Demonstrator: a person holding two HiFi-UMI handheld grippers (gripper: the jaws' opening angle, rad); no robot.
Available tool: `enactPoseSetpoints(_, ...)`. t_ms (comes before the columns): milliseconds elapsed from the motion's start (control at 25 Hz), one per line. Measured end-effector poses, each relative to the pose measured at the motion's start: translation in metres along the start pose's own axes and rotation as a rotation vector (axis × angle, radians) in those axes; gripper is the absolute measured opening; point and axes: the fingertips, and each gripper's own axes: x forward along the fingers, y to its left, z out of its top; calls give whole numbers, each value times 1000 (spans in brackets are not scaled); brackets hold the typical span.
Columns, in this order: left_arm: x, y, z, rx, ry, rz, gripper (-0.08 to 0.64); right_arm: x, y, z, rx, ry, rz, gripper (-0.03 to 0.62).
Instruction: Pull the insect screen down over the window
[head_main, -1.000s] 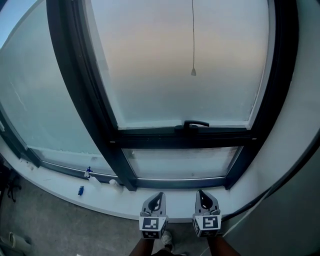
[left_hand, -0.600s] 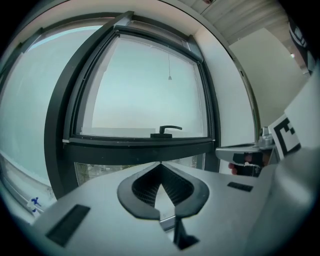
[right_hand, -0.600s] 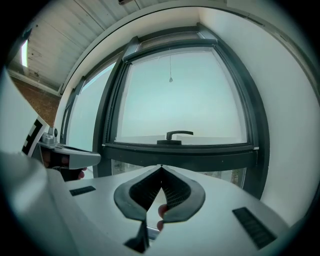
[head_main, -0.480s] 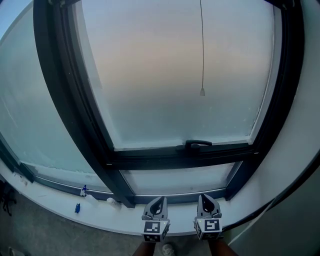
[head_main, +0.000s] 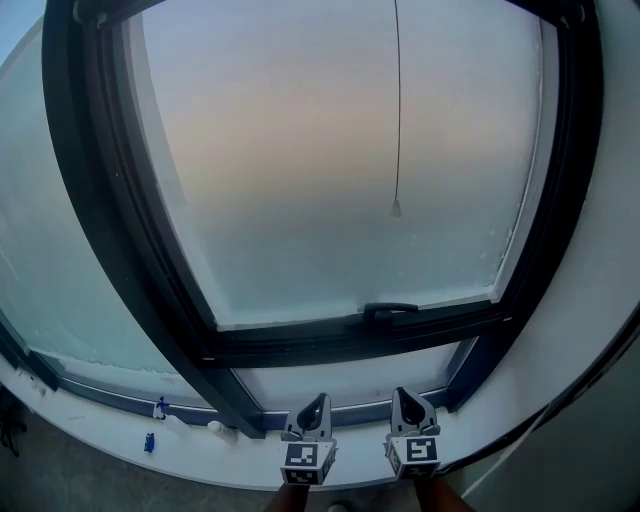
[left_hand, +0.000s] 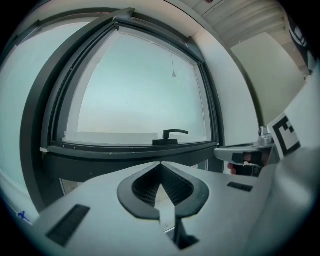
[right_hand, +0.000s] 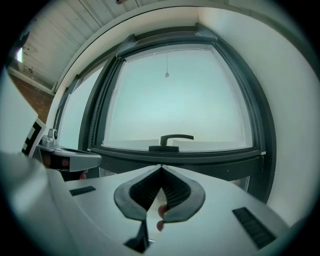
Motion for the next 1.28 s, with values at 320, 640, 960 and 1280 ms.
enactPoseSetpoints(320,34,-5,24,23,-31,-6,-5,20,-31,18,5,-36,-13,2)
enactPoseSetpoints(640,59,-12,66,86,-112,10,-5,43,-42,66,-11,-125,17,2)
enactPoseSetpoints(960,75,-1,120,94,-211,23,-5,67,-53,115,-35,-261,32,2)
enactPoseSetpoints(1280,87,5,189,201,-344,28,-5,71,-52,197,-85,-421,53,2)
